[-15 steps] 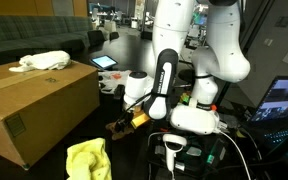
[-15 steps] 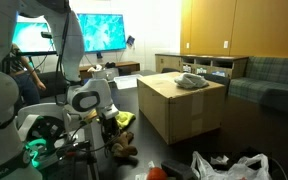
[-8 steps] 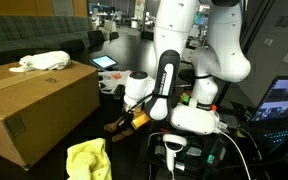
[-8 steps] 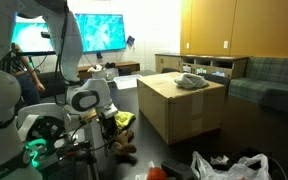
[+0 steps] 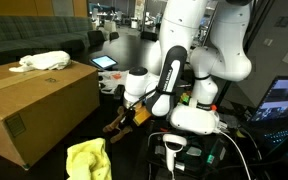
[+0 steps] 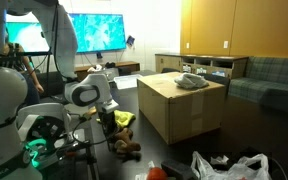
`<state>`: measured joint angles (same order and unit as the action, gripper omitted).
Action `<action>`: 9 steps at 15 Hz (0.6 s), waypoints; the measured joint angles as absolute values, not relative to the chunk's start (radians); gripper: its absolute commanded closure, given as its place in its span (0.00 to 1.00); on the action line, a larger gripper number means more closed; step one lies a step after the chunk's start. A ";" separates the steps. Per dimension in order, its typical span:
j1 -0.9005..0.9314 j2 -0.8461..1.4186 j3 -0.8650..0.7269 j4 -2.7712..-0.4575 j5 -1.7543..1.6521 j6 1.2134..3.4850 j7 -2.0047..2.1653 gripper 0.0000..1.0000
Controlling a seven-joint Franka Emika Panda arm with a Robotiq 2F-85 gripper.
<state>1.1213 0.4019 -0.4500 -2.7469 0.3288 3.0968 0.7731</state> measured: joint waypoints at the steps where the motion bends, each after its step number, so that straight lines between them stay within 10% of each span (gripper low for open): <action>1: 1.170 0.389 -0.513 -2.744 0.314 3.064 0.764 1.00; 9: 1.553 0.306 -1.077 -2.742 0.056 2.919 0.765 1.00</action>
